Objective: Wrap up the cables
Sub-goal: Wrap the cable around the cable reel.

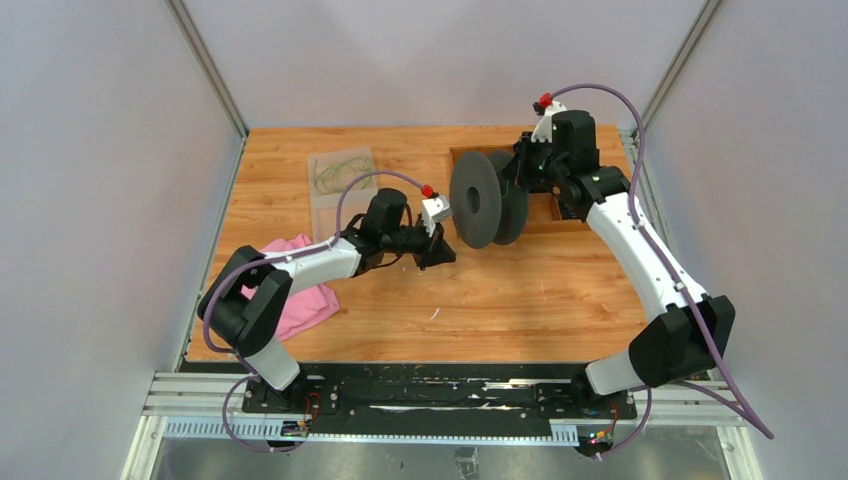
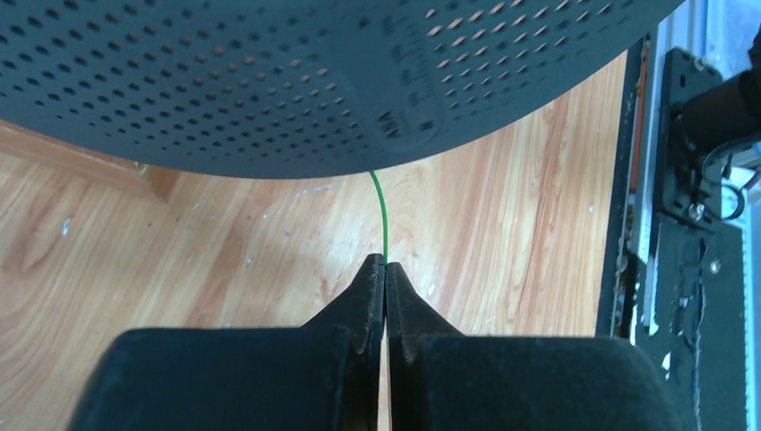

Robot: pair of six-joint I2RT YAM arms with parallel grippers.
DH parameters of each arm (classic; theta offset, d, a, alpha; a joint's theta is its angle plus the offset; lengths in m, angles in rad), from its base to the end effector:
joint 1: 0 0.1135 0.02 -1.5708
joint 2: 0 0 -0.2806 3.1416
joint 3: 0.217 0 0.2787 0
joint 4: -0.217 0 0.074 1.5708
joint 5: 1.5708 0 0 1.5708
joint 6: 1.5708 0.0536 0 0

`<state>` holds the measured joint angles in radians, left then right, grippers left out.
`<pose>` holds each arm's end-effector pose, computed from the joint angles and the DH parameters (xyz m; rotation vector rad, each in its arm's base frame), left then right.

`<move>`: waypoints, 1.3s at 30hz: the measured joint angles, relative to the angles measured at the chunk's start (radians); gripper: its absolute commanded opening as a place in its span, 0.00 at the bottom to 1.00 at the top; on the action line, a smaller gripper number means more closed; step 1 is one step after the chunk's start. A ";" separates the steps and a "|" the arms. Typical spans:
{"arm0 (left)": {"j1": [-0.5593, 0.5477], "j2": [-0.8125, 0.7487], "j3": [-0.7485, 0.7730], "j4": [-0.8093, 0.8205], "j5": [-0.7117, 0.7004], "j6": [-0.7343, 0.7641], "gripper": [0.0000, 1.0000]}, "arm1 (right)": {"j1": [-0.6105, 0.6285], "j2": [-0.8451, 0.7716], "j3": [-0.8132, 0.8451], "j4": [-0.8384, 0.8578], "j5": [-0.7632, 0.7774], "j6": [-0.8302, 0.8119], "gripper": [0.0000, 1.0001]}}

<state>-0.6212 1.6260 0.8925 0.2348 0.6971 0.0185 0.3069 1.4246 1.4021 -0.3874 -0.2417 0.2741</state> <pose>0.2881 -0.2485 0.2010 1.0761 1.8262 -1.0843 0.3471 0.1235 0.3947 -0.1934 2.0111 0.6126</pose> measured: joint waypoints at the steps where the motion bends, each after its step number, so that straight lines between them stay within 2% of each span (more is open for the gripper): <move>1: -0.008 0.000 0.006 0.000 -0.010 -0.016 0.00 | -0.002 0.010 0.008 -0.008 0.016 0.008 0.01; 16: -0.178 0.005 0.165 -0.016 -0.166 -0.143 0.00 | -0.004 0.086 0.059 -0.086 0.216 0.053 0.01; 21: -0.207 0.030 0.285 -0.092 -0.212 -0.154 0.00 | 0.012 0.114 0.059 -0.090 0.285 0.043 0.01; 28: -0.213 0.032 0.364 -0.229 -0.283 -0.133 0.00 | 0.063 0.133 0.054 -0.083 0.367 -0.003 0.01; 39: -0.214 0.043 0.486 -0.396 -0.296 -0.065 0.00 | 0.179 0.120 -0.024 0.006 0.452 -0.143 0.01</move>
<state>-0.8352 1.6691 1.3781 -0.1612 0.4007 -0.0463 0.4854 1.5444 1.3781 -0.3813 0.2108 0.1310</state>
